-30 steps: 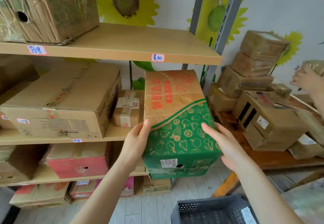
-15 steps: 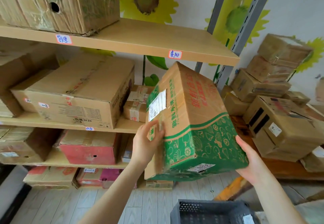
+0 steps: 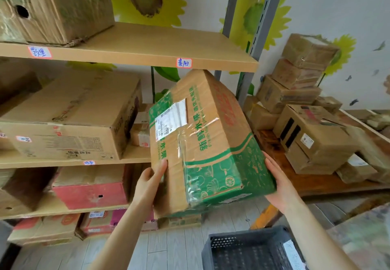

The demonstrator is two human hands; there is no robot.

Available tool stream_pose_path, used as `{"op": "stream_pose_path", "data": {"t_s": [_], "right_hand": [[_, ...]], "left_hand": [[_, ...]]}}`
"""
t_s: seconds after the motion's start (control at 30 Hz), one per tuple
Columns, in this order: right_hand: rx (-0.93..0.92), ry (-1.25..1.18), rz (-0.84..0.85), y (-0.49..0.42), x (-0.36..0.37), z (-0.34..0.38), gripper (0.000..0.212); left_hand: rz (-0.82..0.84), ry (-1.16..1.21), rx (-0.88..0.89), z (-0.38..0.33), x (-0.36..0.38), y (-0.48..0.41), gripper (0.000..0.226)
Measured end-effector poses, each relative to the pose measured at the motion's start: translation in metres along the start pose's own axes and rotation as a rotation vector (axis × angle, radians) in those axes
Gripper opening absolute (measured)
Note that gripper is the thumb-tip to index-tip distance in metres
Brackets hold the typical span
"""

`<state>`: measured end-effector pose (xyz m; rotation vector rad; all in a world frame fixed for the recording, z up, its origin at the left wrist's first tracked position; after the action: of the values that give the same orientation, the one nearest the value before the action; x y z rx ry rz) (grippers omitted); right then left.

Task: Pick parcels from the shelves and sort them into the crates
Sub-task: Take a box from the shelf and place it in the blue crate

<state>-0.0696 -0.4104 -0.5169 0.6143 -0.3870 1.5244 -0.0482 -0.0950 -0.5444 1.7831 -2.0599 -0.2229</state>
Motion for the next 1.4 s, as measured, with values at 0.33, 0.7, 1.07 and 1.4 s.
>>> {"op": "stream_pose_path", "data": {"t_s": [0.33, 0.7, 1.07, 1.4], "right_hand": [[0.294, 0.194, -0.266, 0.003, -0.027, -0.083, 0.025], [0.156, 0.22, -0.458, -0.015, 0.002, -0.051, 0.03], [0.088, 0.172, -0.301, -0.115, 0.038, -0.012, 0.034], [0.07, 0.121, -0.52, -0.172, 0.009, -0.039, 0.062]], "left_hand": [[0.088, -0.126, 0.159, -0.051, 0.017, 0.018, 0.062], [0.009, -0.043, 0.271, -0.063, 0.026, 0.002, 0.041], [0.047, -0.074, 0.171, -0.109, 0.031, -0.086, 0.048], [0.151, -0.177, 0.197, -0.117, 0.025, -0.14, 0.055]]}}
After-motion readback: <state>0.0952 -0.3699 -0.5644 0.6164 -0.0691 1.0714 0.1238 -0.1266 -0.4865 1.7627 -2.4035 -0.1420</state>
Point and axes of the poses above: each hand's wrist, its own y-axis away from the middle knuckle, its own x-axis out of the palm, z = x × y, the point moved 8 cm from there along -y, towards the middle knuckle, and after that the axes turned 15 degrees about z, right-handed, at the moved point
